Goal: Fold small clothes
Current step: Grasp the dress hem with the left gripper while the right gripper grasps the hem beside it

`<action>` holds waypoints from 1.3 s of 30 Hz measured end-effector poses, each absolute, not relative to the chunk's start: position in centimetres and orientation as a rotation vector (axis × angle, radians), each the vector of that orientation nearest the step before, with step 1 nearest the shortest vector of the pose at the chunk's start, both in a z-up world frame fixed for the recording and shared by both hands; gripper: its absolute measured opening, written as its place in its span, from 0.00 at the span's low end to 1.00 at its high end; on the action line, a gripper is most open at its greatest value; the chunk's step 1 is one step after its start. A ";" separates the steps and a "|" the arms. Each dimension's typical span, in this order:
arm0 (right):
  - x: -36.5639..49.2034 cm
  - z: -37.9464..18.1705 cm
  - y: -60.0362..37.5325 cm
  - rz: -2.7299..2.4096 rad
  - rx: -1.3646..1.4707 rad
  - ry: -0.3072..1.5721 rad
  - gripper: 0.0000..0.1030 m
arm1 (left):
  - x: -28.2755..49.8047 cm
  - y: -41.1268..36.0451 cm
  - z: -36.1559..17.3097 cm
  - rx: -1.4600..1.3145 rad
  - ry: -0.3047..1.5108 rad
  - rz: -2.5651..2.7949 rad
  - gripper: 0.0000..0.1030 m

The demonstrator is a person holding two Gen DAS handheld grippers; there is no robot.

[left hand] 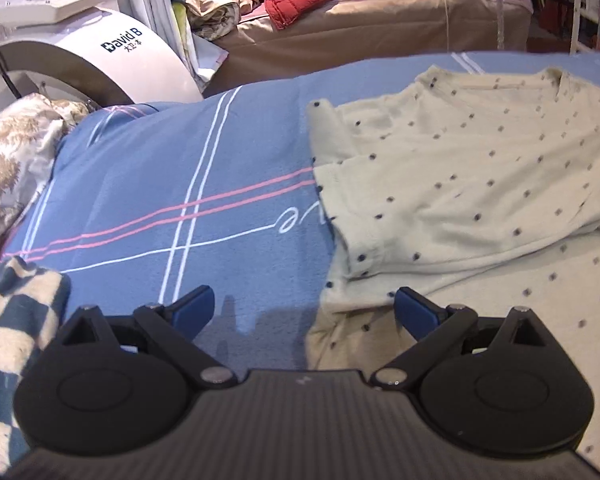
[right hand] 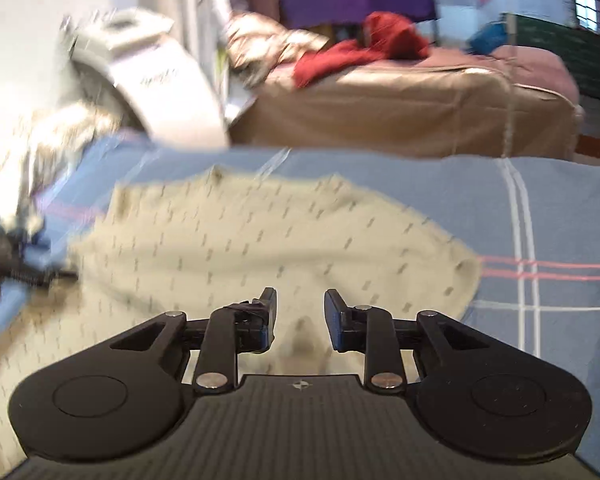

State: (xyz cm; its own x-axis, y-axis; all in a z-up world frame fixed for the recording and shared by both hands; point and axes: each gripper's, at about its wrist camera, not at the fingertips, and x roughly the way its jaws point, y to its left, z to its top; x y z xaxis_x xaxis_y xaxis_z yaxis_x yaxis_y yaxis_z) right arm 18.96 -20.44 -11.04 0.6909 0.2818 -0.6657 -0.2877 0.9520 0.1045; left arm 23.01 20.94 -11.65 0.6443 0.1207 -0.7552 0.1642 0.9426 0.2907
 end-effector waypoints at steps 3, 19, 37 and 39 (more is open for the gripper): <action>18.9 -12.9 -20.3 0.238 -0.099 0.797 0.41 | 23.1 22.2 -12.4 0.291 0.868 0.002 1.00; 5.7 -8.2 -19.9 0.321 0.040 0.725 0.87 | 11.7 28.6 -8.0 0.084 0.880 -0.182 1.00; -9.3 -10.7 -18.0 0.275 0.006 0.846 0.82 | -6.7 33.3 -11.2 -0.050 0.872 -0.220 0.88; -9.8 -11.1 -18.4 0.268 0.045 0.867 0.82 | -7.1 33.0 -11.2 -0.037 0.866 -0.234 0.83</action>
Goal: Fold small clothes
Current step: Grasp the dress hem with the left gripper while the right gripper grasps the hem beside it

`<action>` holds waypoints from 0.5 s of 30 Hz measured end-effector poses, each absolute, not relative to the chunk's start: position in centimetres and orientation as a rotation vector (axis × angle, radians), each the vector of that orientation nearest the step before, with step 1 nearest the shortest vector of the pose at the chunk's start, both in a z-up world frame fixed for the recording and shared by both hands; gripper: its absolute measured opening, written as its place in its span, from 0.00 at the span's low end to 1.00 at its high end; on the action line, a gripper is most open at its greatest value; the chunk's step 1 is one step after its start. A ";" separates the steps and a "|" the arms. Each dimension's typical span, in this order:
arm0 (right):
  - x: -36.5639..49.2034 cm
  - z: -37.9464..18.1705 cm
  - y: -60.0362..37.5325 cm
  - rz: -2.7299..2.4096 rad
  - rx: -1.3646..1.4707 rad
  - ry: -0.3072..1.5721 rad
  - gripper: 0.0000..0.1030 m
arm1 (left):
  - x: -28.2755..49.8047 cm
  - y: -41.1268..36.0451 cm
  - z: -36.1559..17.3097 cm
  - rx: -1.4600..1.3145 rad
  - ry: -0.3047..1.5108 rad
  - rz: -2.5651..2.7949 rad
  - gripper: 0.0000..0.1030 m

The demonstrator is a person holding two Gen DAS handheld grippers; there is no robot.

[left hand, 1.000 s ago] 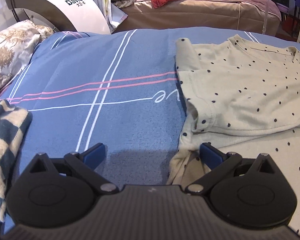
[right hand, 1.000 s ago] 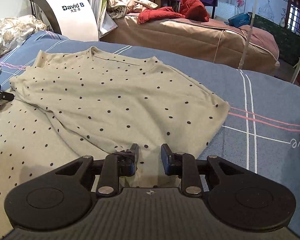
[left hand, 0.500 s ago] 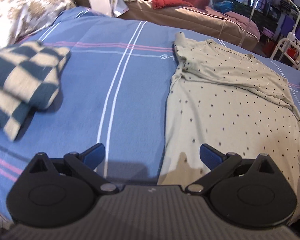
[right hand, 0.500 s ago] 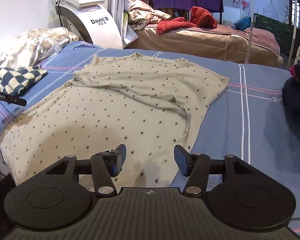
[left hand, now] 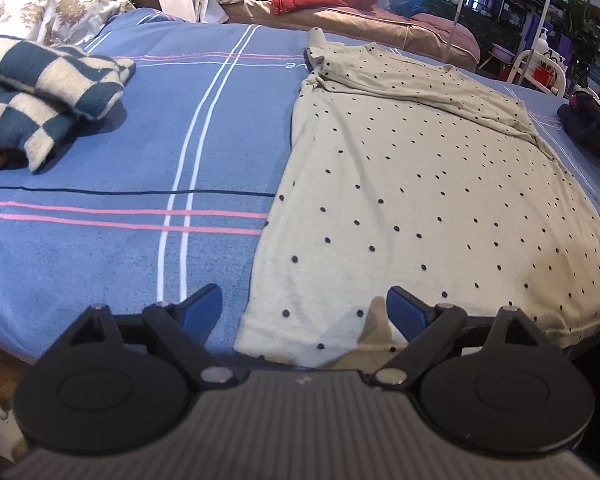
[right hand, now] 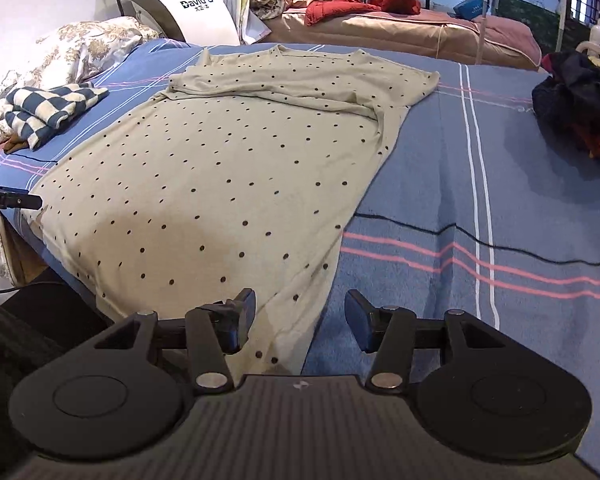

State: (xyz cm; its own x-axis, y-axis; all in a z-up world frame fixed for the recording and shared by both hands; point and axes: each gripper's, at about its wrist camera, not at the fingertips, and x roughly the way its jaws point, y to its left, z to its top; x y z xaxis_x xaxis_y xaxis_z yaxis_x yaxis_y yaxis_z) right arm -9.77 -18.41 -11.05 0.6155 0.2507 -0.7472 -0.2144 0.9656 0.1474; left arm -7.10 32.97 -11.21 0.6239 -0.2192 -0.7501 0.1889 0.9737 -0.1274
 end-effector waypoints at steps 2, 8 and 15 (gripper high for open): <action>-10.2 -11.5 -18.9 0.251 0.087 0.891 0.82 | -7.3 33.0 -11.3 -0.046 0.864 -0.241 0.77; -10.6 -12.5 -19.3 0.275 0.177 0.945 0.81 | -8.1 33.0 -11.7 -0.045 0.856 -0.267 0.56; -10.5 -13.6 -19.6 0.305 0.241 1.017 0.70 | -7.8 33.8 -12.2 -0.108 0.868 -0.269 0.22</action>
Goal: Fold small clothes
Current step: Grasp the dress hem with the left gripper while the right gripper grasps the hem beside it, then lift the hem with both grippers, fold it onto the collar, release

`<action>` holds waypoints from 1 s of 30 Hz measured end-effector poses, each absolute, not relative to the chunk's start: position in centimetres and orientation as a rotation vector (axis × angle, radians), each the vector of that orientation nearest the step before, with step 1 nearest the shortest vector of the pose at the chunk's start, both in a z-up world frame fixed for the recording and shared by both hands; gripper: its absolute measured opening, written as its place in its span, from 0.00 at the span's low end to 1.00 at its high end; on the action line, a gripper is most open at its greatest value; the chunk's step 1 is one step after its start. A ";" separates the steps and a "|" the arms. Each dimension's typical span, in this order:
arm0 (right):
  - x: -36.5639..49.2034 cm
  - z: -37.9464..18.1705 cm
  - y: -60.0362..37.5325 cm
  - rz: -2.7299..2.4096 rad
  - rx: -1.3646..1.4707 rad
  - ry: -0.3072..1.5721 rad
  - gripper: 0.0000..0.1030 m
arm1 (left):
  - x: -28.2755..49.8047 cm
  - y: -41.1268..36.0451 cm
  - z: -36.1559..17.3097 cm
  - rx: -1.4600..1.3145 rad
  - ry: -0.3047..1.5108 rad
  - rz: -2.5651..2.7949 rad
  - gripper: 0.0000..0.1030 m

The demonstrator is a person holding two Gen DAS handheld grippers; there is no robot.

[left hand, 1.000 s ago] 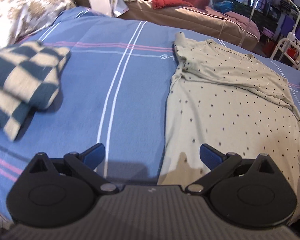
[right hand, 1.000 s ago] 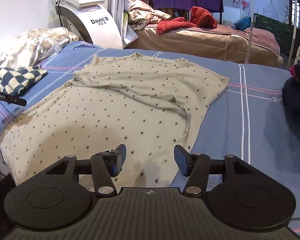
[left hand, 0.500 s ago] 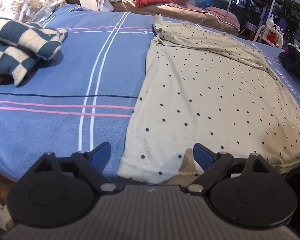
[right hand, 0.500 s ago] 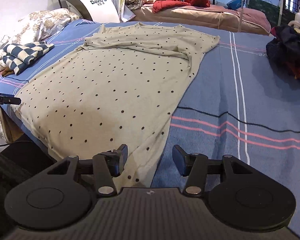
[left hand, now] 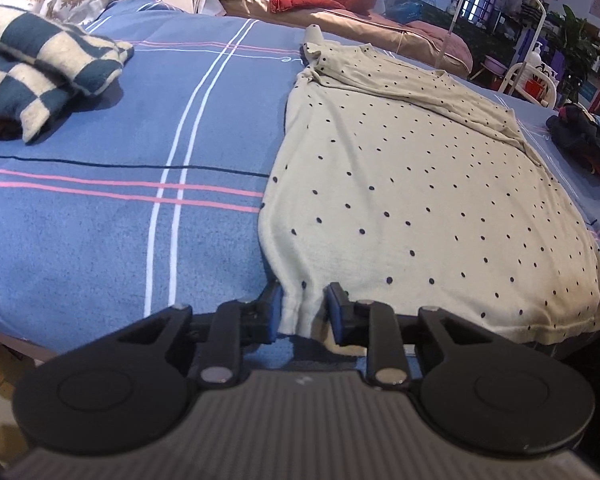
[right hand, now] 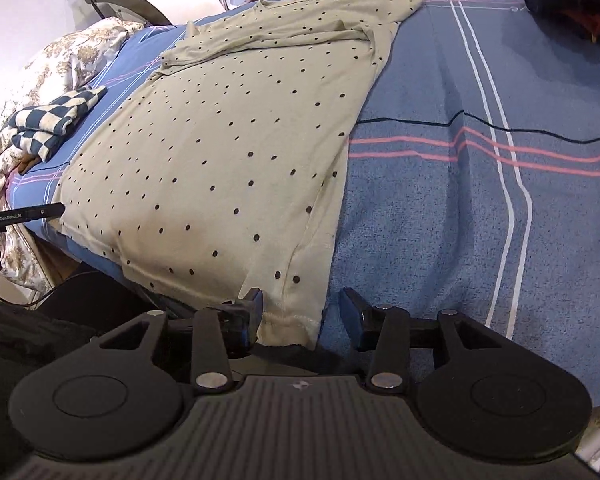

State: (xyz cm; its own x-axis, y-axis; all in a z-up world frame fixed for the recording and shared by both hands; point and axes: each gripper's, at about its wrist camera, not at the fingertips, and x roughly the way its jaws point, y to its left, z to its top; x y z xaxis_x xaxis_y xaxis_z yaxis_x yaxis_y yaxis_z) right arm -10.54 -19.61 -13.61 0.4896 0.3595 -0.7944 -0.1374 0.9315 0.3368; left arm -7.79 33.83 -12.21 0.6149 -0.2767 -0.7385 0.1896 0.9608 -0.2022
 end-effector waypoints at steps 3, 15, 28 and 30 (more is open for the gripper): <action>-10.4 -13.9 -18.9 0.366 0.236 1.057 0.42 | -7.8 33.3 -12.1 -0.101 0.889 -0.285 0.10; -9.7 -11.4 -19.7 0.461 0.316 1.002 0.10 | -6.1 33.1 -9.5 -0.171 0.894 -0.304 0.06; 11.5 -7.2 -26.8 0.295 0.596 0.846 0.10 | 18.5 26.8 -4.3 -0.171 0.803 -0.277 0.06; 15.7 -6.8 -28.3 0.248 0.588 0.835 0.10 | 23.2 25.4 -3.8 -0.154 0.784 -0.247 0.06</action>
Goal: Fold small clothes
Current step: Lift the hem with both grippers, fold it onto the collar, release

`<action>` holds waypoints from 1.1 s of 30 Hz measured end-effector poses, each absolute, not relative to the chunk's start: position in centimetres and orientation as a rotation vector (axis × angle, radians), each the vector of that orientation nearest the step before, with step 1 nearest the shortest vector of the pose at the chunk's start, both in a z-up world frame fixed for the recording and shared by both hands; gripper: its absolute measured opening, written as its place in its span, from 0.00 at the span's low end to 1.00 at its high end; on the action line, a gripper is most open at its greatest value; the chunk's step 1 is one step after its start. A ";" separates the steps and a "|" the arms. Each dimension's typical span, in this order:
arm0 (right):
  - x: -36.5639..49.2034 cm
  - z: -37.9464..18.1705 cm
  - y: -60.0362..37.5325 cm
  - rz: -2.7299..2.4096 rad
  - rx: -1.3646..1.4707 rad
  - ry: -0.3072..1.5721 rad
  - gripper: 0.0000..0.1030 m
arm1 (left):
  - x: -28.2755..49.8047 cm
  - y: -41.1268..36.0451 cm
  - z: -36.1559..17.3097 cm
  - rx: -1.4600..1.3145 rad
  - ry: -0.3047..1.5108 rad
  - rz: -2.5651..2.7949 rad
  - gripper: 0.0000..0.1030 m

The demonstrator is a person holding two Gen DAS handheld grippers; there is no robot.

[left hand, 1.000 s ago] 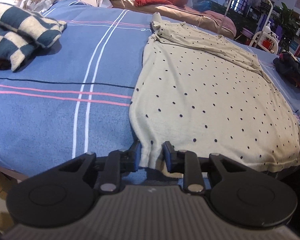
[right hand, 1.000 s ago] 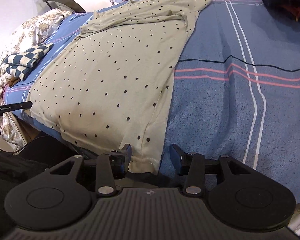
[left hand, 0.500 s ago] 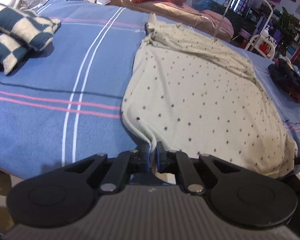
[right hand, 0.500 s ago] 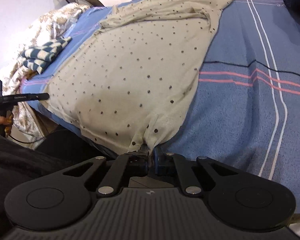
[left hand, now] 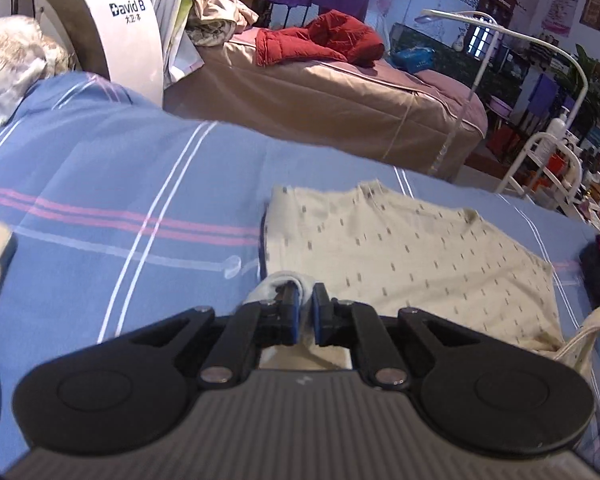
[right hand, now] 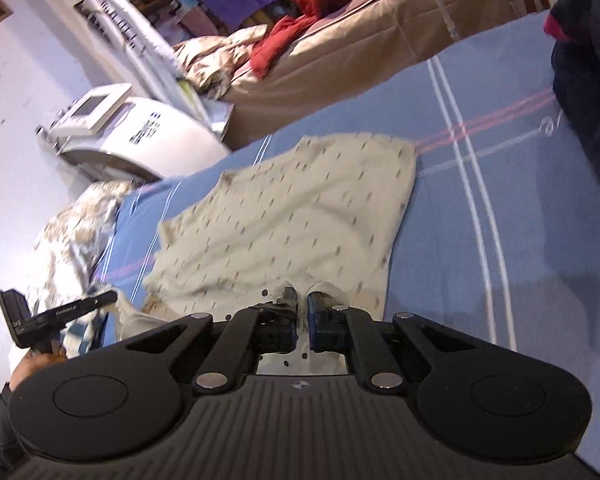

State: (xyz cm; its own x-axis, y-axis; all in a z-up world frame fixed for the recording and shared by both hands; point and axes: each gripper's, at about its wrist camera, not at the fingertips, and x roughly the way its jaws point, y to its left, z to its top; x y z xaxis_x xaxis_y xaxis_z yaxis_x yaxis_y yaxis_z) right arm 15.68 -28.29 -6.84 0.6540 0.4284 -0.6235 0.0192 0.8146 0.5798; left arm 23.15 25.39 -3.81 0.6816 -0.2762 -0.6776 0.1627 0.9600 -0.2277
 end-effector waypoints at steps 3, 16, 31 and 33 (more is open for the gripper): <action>20.7 -7.0 -29.8 0.172 0.578 0.828 0.10 | 29.9 23.3 -3.6 -0.126 0.773 -0.225 0.06; 29.1 -12.1 -31.6 0.021 0.556 0.878 0.18 | 42.6 19.8 -10.0 -0.097 0.880 -0.144 0.28; 25.2 -10.1 -20.7 0.357 -0.038 0.768 0.22 | 32.5 9.5 -9.5 0.327 0.780 -0.302 0.72; 25.6 -11.1 -19.4 0.326 -0.090 0.787 0.21 | 32.2 8.3 -11.2 0.352 0.802 -0.271 0.71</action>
State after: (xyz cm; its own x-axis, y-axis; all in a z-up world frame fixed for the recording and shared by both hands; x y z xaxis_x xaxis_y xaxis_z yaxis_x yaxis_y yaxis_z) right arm 25.59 -19.42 -11.15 0.6591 0.2541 -0.7078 -0.3204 0.9464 0.0414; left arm 32.21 8.28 -11.19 0.6659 -0.1027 -0.7389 0.3658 0.9082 0.2035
